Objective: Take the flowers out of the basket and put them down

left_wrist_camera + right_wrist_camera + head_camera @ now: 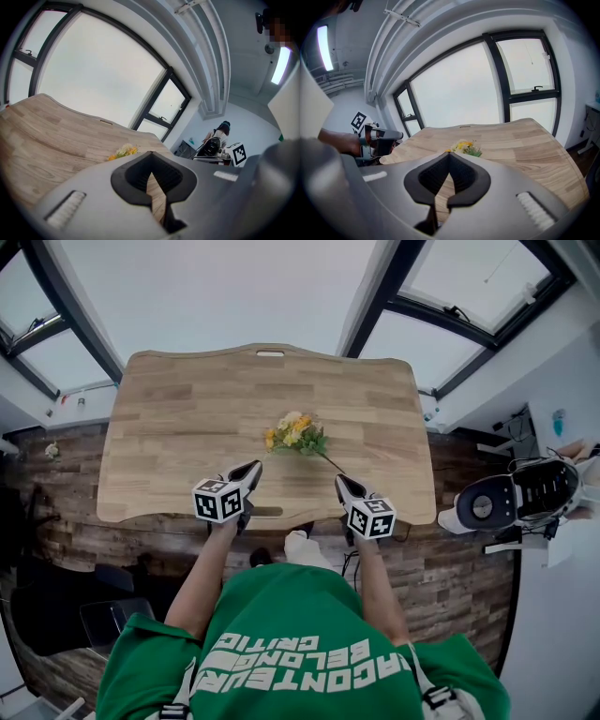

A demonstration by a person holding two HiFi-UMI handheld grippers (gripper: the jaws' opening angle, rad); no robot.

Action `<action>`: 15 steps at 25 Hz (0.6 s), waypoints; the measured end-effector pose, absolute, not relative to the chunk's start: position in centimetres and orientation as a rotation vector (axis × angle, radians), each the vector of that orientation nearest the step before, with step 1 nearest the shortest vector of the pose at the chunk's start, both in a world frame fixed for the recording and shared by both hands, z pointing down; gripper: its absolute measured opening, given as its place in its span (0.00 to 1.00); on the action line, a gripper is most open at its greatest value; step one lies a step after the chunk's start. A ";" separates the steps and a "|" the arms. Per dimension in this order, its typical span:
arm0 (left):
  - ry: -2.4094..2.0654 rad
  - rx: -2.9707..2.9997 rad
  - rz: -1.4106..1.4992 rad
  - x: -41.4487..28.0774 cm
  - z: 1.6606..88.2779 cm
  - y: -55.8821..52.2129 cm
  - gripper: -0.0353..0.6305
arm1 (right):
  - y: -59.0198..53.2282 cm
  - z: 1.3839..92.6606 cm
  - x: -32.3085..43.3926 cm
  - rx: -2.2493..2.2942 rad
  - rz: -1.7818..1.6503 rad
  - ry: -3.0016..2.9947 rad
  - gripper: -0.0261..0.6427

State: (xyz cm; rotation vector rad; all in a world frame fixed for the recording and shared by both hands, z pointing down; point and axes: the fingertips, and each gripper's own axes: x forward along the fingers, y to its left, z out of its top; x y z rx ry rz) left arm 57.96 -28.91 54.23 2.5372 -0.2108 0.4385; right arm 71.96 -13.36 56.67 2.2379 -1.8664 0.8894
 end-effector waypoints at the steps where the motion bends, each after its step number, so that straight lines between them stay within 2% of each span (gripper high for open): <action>1: -0.211 2.538 0.440 57.9 54.2 -28.9 0.07 | -13.3 56.7 71.9 2.237 0.892 -1.867 0.05; 15: -0.208 2.538 0.436 57.1 54.5 -29.1 0.07 | -12.7 57.5 71.7 2.251 0.908 -1.840 0.05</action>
